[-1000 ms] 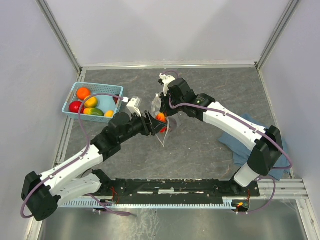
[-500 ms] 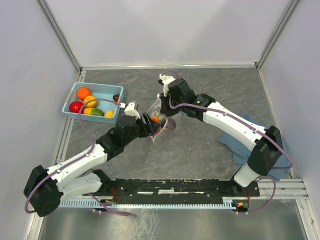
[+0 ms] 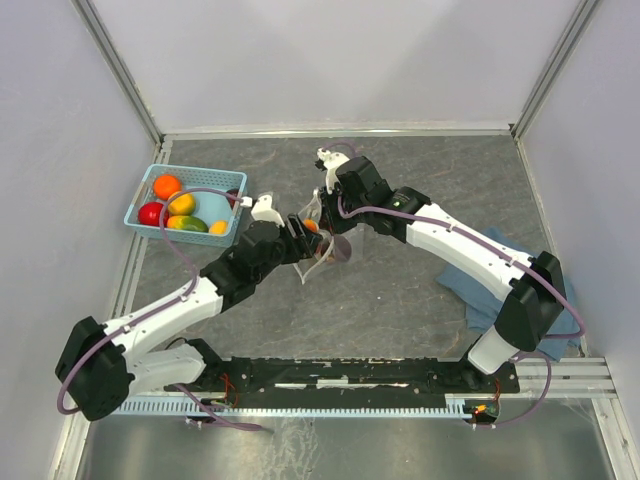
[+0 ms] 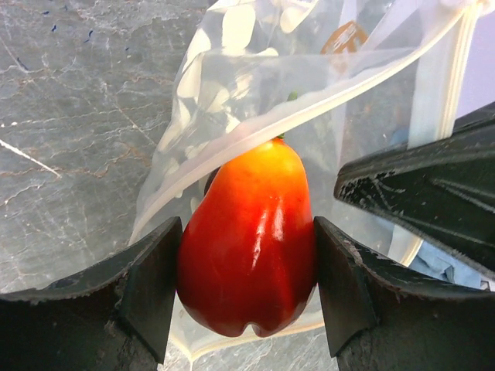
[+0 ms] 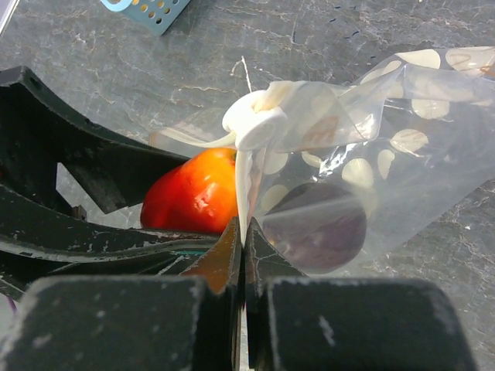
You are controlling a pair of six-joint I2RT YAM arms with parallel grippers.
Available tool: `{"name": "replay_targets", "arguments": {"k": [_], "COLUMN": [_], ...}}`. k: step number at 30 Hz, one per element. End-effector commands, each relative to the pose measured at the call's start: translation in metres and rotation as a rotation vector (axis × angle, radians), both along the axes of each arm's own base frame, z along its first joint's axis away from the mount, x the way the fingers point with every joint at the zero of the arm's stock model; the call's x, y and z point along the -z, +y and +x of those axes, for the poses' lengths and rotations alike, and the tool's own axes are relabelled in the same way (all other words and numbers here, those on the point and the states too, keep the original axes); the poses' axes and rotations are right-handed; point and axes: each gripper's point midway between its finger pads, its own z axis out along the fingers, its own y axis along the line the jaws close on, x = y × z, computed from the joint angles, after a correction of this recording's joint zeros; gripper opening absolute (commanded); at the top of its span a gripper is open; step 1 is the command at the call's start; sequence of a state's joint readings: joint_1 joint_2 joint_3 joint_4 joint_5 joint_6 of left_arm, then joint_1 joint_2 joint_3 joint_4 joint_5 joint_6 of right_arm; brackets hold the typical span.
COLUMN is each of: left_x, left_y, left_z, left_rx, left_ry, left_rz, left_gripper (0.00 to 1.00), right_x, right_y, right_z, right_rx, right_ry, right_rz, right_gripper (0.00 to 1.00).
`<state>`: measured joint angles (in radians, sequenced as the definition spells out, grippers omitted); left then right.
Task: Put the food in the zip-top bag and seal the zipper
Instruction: Place the fake fruit in the zipper food storage bag.
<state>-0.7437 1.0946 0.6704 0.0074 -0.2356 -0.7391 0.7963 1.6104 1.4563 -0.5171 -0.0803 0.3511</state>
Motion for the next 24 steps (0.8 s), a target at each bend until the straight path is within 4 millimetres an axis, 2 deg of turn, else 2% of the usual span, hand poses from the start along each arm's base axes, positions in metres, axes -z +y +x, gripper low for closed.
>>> {"name": "replay_targets", "arguments": {"k": [1,9,13,19,24], "left_x": [-0.036,-0.021,-0.013,-0.019,-0.028], "left_y": [-0.008,-0.007,-0.006,-0.007,-0.003], "left_z": [0.02,0.037,0.041,0.035,0.026], "left_rx": [-0.021,-0.091,-0.109,-0.081,-0.059], "left_ry": [-0.124,-0.111,-0.101,-0.105,-0.106], "left_rz": [-0.039,-0.007,0.014,-0.003,-0.008], "left_gripper": [0.28,0.35,0.48,0.67,0.76], "right_x": [-0.013,-0.018,-0.017,-0.015,-0.013], "right_y": [0.006,0.009,0.007,0.001,-0.001], "right_z": [-0.001,-0.002,-0.002,0.003,0.005], "right_rx": [-0.027,-0.034,-0.027,0.001,0.011], "right_ry": [-0.019,-0.021,-0.024,-0.04,-0.046], "right_rz": [0.045,0.07,0.065,0.048,0.038], "right_gripper": [0.02,0.02,0.02,0.02,0.02]}}
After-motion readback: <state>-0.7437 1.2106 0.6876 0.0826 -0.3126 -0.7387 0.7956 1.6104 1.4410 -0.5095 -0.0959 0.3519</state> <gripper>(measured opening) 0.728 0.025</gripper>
